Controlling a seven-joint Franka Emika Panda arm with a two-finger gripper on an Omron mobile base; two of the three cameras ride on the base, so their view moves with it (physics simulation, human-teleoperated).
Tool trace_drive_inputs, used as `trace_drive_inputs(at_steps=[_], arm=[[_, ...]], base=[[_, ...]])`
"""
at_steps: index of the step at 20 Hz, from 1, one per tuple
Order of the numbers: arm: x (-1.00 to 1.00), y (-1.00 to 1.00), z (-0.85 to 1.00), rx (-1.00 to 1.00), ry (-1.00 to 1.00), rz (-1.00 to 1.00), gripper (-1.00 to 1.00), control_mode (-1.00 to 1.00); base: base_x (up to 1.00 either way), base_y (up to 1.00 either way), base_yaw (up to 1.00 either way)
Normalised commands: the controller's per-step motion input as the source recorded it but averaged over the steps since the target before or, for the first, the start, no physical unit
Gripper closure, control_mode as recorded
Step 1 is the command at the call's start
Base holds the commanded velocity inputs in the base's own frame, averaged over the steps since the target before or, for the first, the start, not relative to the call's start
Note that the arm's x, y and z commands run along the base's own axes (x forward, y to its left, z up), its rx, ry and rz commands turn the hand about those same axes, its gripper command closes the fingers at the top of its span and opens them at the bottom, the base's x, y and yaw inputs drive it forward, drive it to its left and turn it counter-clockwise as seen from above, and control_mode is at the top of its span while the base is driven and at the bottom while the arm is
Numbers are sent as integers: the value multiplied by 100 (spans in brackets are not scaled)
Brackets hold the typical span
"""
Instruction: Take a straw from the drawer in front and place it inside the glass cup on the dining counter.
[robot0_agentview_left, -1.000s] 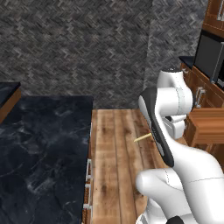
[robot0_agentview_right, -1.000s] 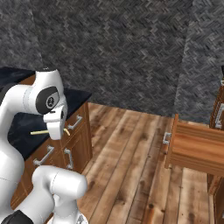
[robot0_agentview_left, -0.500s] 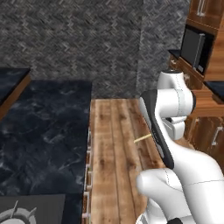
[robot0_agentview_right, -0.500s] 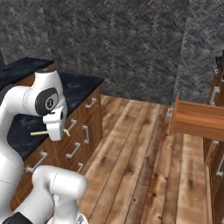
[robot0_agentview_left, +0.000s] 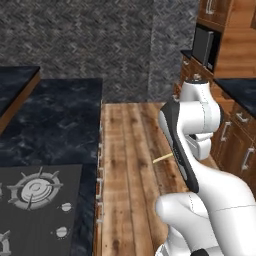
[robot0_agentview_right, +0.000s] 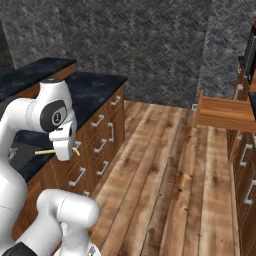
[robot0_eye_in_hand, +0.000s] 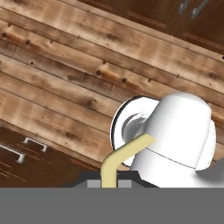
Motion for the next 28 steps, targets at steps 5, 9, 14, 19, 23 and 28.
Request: trace_drive_inputs(at_steps=[5,9,14,19,23,28], arm=[[0,0,0,0,0,0,100,100],[0,0,0,0,0,0,100,100],[0,0,0,0,0,0,100,100],[0,0,0,0,0,0,100,100],[0,0,0,0,0,0,100,100],[0,0,0,0,0,0,100,100]], base=[[-100,19,-7],[-100,20,-6],[-100,20,-7],[-100,19,-7],[-100,19,-8],[-100,22,-9]])
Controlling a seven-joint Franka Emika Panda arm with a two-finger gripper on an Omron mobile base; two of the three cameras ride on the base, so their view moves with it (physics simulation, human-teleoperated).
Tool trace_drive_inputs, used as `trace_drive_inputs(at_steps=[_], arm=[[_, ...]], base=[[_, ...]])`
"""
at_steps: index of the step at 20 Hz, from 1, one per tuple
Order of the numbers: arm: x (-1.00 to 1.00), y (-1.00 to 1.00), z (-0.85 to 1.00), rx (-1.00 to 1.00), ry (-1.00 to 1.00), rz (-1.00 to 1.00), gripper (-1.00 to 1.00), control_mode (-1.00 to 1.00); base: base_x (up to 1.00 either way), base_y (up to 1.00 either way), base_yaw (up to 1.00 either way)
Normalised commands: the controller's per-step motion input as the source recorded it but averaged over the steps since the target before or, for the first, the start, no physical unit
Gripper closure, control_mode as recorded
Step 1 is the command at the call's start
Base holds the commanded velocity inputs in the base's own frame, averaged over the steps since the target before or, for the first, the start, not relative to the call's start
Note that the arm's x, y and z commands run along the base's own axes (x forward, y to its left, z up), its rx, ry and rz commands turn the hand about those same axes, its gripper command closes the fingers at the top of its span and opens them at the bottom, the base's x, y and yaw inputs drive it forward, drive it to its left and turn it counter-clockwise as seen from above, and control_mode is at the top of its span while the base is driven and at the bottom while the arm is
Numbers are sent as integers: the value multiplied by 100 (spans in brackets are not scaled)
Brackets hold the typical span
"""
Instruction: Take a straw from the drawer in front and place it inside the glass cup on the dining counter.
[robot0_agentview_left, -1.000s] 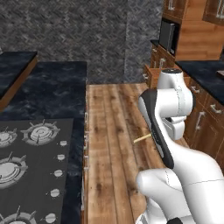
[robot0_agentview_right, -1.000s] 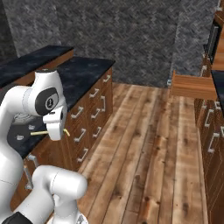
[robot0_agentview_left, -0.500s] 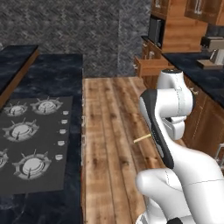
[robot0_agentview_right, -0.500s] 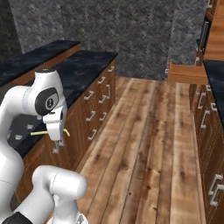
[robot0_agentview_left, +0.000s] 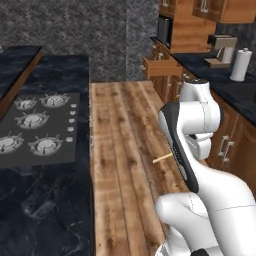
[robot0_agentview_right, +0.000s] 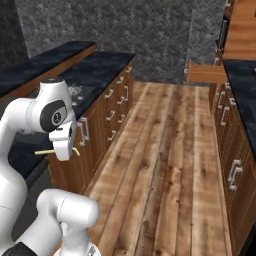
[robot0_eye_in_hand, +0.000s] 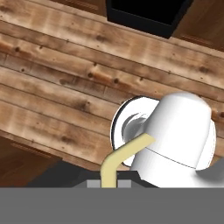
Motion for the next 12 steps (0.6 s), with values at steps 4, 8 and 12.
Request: trace_drive_inputs(at_steps=[4,8,12], arm=[[0,0,0,0,0,0,100,100],[0,0,0,0,0,0,100,100],[0,0,0,0,0,0,100,100]], base=[[-100,22,-10],[-100,22,-9],[-100,23,-9]])
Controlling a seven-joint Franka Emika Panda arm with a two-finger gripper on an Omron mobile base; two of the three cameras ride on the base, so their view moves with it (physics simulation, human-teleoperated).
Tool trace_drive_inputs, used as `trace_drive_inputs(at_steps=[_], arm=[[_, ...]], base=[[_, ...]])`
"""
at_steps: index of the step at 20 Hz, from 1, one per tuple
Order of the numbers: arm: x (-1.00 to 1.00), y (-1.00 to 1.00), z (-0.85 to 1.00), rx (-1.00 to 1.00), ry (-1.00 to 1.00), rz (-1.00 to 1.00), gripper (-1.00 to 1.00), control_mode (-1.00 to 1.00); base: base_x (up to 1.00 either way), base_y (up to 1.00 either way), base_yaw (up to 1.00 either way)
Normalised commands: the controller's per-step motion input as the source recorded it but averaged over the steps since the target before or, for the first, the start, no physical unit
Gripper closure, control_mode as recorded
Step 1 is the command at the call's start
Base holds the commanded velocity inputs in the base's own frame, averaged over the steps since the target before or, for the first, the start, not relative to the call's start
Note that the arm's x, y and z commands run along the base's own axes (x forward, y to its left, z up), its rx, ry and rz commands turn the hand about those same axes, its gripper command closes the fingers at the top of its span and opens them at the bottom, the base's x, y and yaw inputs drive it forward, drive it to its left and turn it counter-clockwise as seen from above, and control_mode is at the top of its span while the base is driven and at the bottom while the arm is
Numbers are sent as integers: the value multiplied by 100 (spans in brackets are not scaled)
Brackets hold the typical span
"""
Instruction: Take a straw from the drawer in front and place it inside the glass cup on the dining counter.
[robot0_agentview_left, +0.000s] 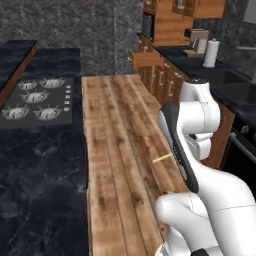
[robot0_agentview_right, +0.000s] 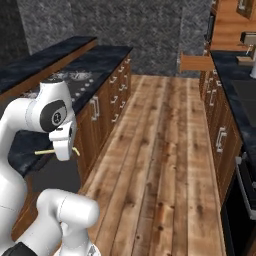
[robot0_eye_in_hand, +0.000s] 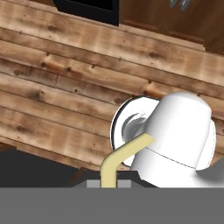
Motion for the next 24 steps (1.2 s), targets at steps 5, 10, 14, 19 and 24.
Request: trace_drive_inputs(at_steps=[5,10,14,19,24], arm=[[0,0,0,0,0,0,100,100],[0,0,0,0,0,0,100,100],[0,0,0,0,0,0,100,100],[0,0,0,0,0,0,100,100],[0,0,0,0,0,0,100,100]], base=[[-100,23,-9],[-100,25,-8],[-100,26,-8],[-100,28,-8],[-92,31,-8]])
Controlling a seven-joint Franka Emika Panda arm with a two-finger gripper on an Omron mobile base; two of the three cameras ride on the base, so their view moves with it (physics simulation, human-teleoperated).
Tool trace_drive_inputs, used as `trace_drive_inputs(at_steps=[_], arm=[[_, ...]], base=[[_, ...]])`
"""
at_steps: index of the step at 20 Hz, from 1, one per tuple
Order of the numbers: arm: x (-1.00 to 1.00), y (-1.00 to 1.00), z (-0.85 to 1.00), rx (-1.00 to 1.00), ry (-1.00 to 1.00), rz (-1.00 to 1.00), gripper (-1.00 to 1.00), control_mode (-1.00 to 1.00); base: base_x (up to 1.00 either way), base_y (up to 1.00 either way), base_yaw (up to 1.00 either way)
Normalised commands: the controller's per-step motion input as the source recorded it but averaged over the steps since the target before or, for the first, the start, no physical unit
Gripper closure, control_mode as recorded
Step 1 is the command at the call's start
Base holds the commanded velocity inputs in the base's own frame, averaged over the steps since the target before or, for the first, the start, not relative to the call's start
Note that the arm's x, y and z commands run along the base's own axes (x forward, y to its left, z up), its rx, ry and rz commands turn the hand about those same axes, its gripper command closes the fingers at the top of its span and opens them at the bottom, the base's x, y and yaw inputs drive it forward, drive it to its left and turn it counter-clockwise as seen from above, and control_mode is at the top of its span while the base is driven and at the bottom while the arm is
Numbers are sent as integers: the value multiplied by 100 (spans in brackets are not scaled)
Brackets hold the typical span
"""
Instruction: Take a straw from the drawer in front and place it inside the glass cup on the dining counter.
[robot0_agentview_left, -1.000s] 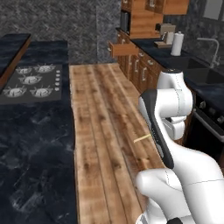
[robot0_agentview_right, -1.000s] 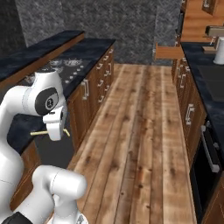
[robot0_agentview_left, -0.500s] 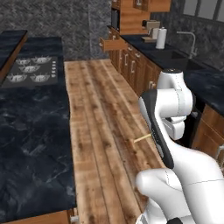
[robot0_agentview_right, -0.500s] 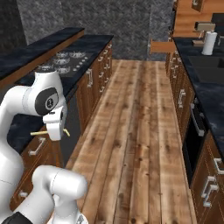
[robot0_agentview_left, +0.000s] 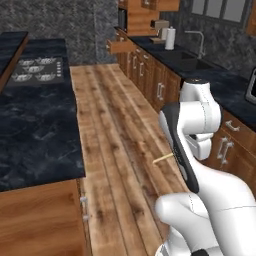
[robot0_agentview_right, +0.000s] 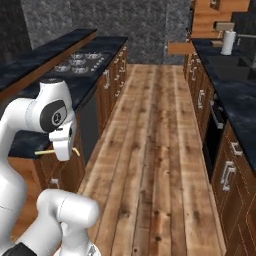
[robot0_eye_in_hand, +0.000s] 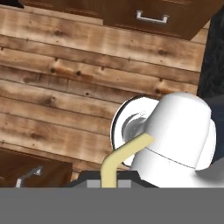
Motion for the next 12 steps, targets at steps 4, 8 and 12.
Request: trace_drive_inputs(at_steps=[4,8,12], arm=[[0,0,0,0,0,0,100,100],[0,0,0,0,0,0,100,100],[0,0,0,0,0,0,100,100]], base=[[-38,84,-11],[-10,100,-16],[-5,100,-18]])
